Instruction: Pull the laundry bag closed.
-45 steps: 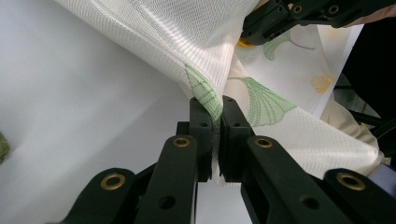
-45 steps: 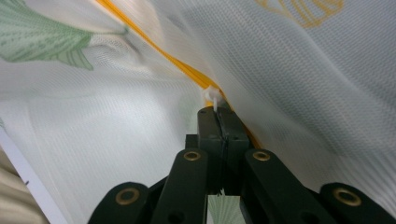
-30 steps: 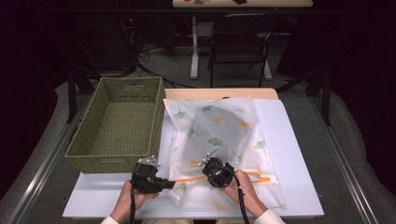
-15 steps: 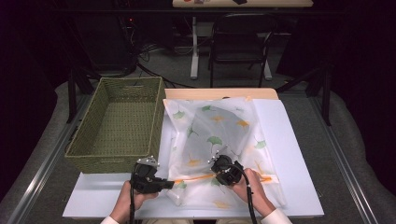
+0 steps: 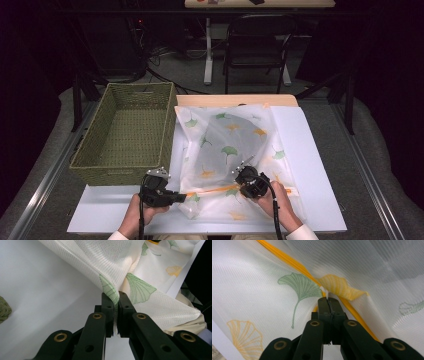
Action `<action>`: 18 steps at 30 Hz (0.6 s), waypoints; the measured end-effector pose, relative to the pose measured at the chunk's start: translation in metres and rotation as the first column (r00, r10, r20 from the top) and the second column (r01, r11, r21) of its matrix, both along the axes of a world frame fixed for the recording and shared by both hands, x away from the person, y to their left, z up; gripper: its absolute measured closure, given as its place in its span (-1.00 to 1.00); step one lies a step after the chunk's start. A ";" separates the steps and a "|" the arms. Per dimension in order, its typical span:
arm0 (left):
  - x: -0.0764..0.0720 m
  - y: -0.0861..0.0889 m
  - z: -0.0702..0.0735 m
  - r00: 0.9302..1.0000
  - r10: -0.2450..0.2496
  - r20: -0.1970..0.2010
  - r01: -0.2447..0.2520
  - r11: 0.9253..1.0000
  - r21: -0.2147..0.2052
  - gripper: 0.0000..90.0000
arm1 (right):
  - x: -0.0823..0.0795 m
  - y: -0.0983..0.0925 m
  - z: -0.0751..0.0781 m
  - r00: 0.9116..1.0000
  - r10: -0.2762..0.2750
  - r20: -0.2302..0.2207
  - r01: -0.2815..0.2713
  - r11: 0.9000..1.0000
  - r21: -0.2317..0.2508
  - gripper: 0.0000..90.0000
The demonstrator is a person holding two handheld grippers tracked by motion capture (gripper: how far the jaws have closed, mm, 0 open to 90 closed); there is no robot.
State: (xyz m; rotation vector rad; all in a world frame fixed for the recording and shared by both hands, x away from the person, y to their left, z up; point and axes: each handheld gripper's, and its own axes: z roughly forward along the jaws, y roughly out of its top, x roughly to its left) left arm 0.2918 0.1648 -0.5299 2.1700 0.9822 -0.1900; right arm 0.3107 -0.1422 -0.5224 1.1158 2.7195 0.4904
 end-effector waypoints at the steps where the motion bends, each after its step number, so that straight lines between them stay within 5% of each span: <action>1: 0.000 0.000 0.000 1.000 0.000 -0.002 0.000 1.000 0.000 0.92 | 0.000 -0.002 0.001 1.000 -0.005 0.005 0.005 1.000 -0.003 1.00; 8: 0.000 0.007 -0.002 1.000 0.028 -0.005 -0.028 1.000 0.000 0.91 | 0.001 -0.005 0.000 1.000 -0.009 0.007 0.009 1.000 -0.024 1.00; 9: 0.000 0.007 -0.002 1.000 0.028 -0.005 -0.028 1.000 0.000 0.91 | 0.005 -0.023 -0.001 0.999 -0.040 -0.008 0.040 0.999 0.008 1.00; 15: 0.000 0.007 -0.002 1.000 0.028 -0.005 -0.028 1.000 0.000 0.91 | 0.005 -0.023 -0.001 0.999 -0.040 -0.008 0.040 0.999 0.008 1.00; 18: -0.001 0.006 -0.002 1.000 0.026 -0.003 -0.026 1.000 0.003 0.91 | 0.005 -0.015 -0.002 1.000 0.005 -0.016 -0.005 1.000 0.031 0.91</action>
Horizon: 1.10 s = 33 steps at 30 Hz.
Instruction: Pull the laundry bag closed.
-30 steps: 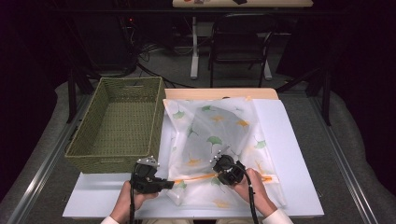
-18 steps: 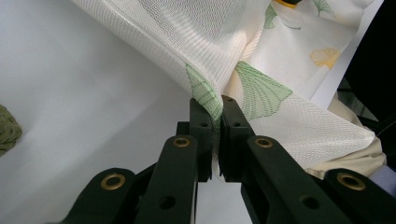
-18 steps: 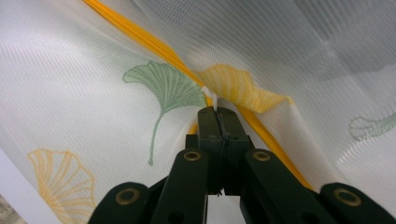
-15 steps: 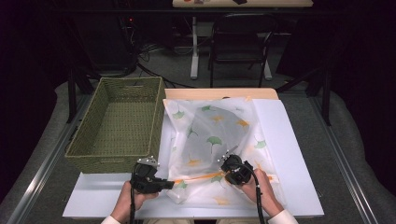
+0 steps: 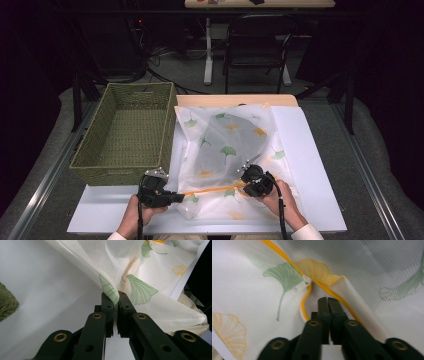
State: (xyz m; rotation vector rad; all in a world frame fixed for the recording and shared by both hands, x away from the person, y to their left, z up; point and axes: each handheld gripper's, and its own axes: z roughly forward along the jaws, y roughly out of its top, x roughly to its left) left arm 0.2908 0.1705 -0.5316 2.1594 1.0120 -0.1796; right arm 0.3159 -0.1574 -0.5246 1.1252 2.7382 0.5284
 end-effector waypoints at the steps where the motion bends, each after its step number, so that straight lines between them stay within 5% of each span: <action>1: 0.000 0.000 0.000 1.000 0.000 0.000 0.000 1.000 0.000 0.91 | 0.000 0.000 0.000 1.000 0.000 0.000 0.000 1.000 0.000 0.91; 8: 0.001 0.000 -0.001 1.000 -0.012 0.000 0.012 1.000 0.003 0.91 | 0.000 0.003 0.000 1.000 0.010 -0.008 -0.010 1.000 0.013 0.85; 9: 0.001 0.000 -0.001 1.000 -0.012 0.000 0.012 1.000 0.003 0.91 | 0.003 0.011 0.000 0.999 0.017 -0.033 -0.015 0.998 0.060 0.85; 10: 0.000 0.001 0.000 1.000 -0.010 0.004 0.010 1.000 -0.001 0.90 | 0.002 0.012 0.005 0.999 0.010 -0.036 -0.007 0.997 0.074 0.53; 17: 0.000 -0.001 0.001 1.000 -0.014 0.002 0.014 1.000 0.003 0.90 | 0.001 0.020 0.001 0.996 -0.048 -0.069 0.054 0.995 0.089 0.39; 20: -0.001 0.000 0.001 1.000 -0.012 0.005 0.012 1.000 0.000 0.90 | 0.003 0.028 -0.009 0.993 -0.112 -0.031 0.115 0.990 0.082 0.48; 25: 0.000 0.000 0.000 1.000 -0.015 0.002 0.015 1.000 -0.001 0.90 | 0.005 0.023 -0.009 0.993 -0.115 -0.022 0.116 0.989 0.089 0.70; 33: 0.000 0.000 0.000 1.000 -0.015 -0.001 0.015 1.000 0.001 0.90 | 0.005 0.020 -0.006 0.999 -0.041 0.016 0.040 0.998 0.047 0.92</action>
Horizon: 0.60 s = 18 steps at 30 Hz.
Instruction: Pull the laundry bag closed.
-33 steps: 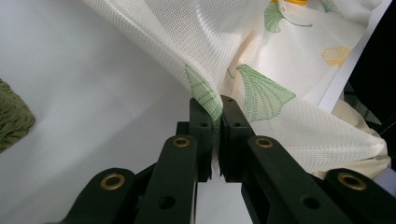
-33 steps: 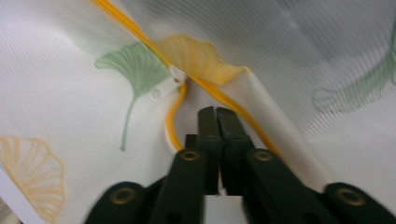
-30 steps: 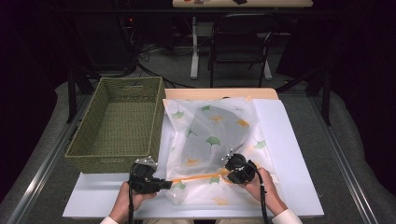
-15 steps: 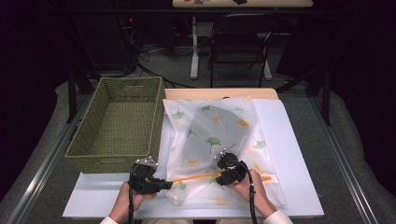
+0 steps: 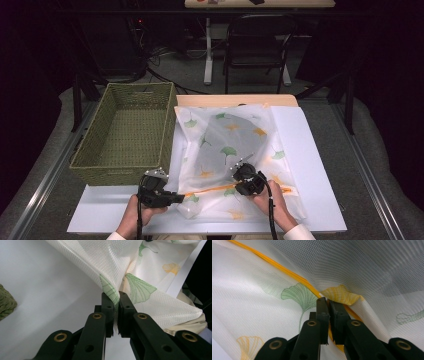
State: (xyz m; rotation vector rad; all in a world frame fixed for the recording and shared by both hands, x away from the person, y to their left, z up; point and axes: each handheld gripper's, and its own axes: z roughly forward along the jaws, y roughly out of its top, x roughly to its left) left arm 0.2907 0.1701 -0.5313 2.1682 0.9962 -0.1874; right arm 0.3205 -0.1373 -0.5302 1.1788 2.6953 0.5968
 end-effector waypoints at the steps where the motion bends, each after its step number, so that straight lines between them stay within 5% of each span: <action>1: 0.000 0.000 0.000 1.000 0.000 0.000 0.000 1.000 0.000 0.90 | 0.000 0.000 0.000 1.000 0.000 0.000 0.000 1.000 0.000 0.92; 5: 0.001 0.001 0.000 1.000 -0.003 -0.002 0.003 1.000 0.000 0.90 | -0.001 0.000 0.004 1.000 0.020 -0.005 -0.020 1.000 -0.004 0.92; 7: 0.001 0.001 0.000 1.000 -0.004 -0.002 0.004 1.000 0.002 0.90 | 0.002 -0.003 0.007 1.000 0.009 -0.010 -0.009 1.000 0.020 0.76; 11: 0.001 0.001 0.000 1.000 -0.008 -0.004 0.008 1.000 0.005 0.90 | 0.006 -0.005 0.008 0.999 0.000 -0.033 0.001 0.999 0.050 0.77; 15: 0.001 0.000 0.000 1.000 -0.005 -0.006 0.005 1.000 0.007 0.90 | 0.008 -0.002 0.007 0.999 0.009 -0.032 -0.008 1.000 0.019 0.85; 18: 0.001 0.000 0.000 1.000 -0.003 -0.006 0.003 1.000 0.006 0.90 | 0.008 -0.001 0.013 1.000 0.015 -0.026 -0.014 0.999 0.040 0.75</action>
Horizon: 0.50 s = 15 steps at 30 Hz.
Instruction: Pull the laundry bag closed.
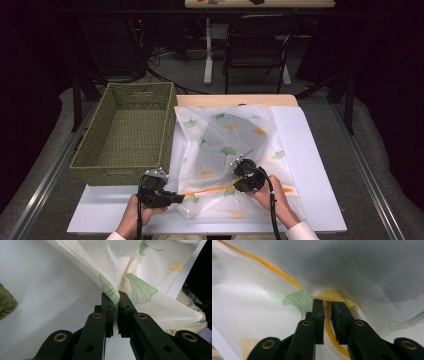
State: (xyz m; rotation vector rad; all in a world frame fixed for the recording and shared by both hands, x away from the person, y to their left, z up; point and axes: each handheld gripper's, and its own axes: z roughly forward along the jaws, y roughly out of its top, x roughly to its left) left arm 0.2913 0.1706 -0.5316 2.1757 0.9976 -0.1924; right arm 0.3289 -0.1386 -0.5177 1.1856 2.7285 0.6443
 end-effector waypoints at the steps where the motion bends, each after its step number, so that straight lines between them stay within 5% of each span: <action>1: 0.000 0.000 0.000 1.000 -0.002 -0.001 0.002 1.000 0.000 0.90 | 0.000 -0.001 0.002 1.000 0.004 0.003 -0.004 1.000 0.004 0.75; 8: 0.000 0.000 -0.001 1.000 -0.001 -0.001 0.001 1.000 -0.002 0.90 | 0.003 0.001 -0.004 0.999 0.025 -0.034 -0.026 0.998 -0.050 0.85; 15: 0.000 0.000 -0.001 1.000 -0.003 -0.002 0.003 1.000 0.000 0.90 | -0.001 0.010 -0.005 0.997 0.077 -0.018 -0.078 0.992 -0.096 0.93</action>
